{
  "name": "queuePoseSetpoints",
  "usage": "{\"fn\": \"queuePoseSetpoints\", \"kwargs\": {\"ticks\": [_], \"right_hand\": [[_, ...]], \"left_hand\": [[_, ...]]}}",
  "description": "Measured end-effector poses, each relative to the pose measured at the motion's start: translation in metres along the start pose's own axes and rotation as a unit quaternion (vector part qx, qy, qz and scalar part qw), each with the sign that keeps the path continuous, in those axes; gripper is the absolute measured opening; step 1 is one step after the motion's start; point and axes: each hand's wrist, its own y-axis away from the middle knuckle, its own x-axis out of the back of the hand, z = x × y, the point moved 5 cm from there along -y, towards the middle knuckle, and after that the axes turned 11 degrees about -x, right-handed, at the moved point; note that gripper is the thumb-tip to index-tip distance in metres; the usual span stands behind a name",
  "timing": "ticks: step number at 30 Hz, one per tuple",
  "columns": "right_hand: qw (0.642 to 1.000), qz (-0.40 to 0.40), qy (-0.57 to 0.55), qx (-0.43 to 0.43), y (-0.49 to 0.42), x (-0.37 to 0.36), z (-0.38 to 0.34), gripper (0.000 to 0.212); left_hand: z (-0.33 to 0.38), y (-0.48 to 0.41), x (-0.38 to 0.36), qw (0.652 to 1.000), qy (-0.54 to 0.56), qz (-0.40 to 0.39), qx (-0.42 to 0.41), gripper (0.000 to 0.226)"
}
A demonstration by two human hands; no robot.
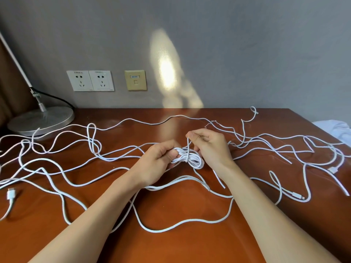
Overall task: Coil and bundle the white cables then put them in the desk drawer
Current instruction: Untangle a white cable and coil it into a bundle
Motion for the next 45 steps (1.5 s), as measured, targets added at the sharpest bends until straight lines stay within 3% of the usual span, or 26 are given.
{"fn": "queuePoseSetpoints", "kwargs": {"ticks": [11, 16, 22, 28, 31, 34, 39, 45], "right_hand": [[0.999, -0.03, -0.04, -0.008, -0.002, -0.002, 0.002, 0.006], [0.992, -0.085, 0.084, 0.029, 0.005, -0.009, 0.001, 0.021], [0.976, -0.152, 0.145, 0.054, 0.018, -0.026, -0.006, 0.02], [0.962, -0.229, 0.14, 0.05, 0.025, -0.035, -0.008, 0.022], [0.955, -0.247, 0.152, 0.058, 0.03, -0.036, -0.015, 0.023], [0.951, -0.247, 0.172, 0.068, 0.032, -0.034, -0.021, 0.045], [0.946, -0.251, 0.193, 0.07, 0.032, -0.032, -0.02, 0.028], [0.938, -0.138, 0.289, 0.132, 0.028, -0.029, -0.021, 0.023]], "left_hand": [[-0.001, 0.0, 0.003, 0.993, 0.108, 0.047, 0.018, 0.033], [-0.005, -0.003, 0.012, 0.976, 0.162, 0.134, 0.053, 0.027], [-0.01, 0.0, 0.023, 0.958, 0.17, 0.211, 0.096, 0.033], [-0.015, 0.002, 0.028, 0.952, 0.094, 0.256, 0.135, 0.03], [-0.01, 0.002, 0.028, 0.952, 0.057, 0.279, 0.109, 0.028], [-0.009, 0.002, 0.032, 0.955, 0.007, 0.284, 0.08, 0.026], [-0.015, 0.004, 0.037, 0.95, -0.053, 0.297, 0.083, 0.025], [-0.019, 0.003, 0.044, 0.936, -0.216, 0.261, 0.093, 0.026]]}}
